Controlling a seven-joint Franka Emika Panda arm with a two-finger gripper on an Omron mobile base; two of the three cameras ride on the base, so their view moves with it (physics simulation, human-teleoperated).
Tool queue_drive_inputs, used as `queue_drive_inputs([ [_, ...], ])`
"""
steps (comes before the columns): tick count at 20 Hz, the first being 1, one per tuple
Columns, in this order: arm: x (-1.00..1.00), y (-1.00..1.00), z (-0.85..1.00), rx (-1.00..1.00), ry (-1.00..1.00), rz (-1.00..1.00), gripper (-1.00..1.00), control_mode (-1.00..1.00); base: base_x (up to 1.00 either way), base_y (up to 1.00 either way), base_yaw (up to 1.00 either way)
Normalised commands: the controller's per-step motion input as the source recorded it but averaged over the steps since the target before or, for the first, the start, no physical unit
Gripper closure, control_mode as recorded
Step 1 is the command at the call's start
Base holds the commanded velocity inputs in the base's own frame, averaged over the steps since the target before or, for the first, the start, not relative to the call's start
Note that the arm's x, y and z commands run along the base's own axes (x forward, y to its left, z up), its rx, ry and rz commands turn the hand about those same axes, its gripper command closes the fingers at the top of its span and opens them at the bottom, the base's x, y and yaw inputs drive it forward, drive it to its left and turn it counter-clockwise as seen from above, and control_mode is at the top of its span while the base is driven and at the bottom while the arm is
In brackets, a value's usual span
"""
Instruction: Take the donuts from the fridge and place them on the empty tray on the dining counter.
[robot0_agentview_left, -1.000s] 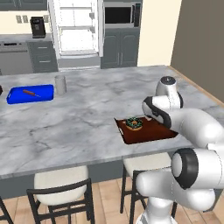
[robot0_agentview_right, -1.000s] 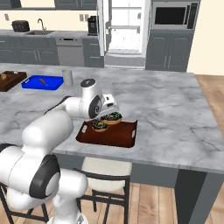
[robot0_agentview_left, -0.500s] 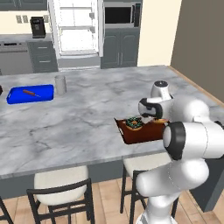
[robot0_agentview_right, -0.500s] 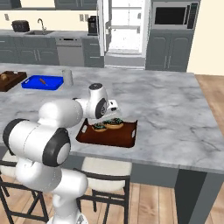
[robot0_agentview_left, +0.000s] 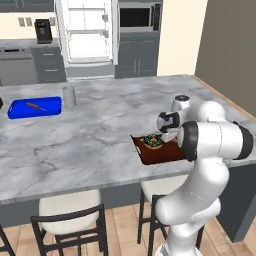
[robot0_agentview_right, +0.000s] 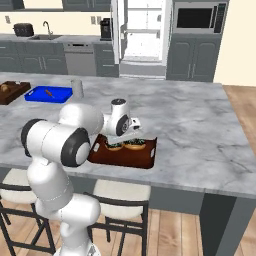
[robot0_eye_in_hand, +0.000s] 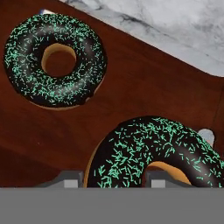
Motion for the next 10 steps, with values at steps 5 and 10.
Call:
queue_drive_inputs([
  [5, 0.31, -0.05, -0.54, 0.0, 0.0, 0.0, 1.0, -1.0, 0.0, 0.0, 0.0],
  [10, 0.3, -0.11, -0.44, 0.0, 0.0, 0.0, 1.0, -1.0, 0.0, 0.0, 0.0],
])
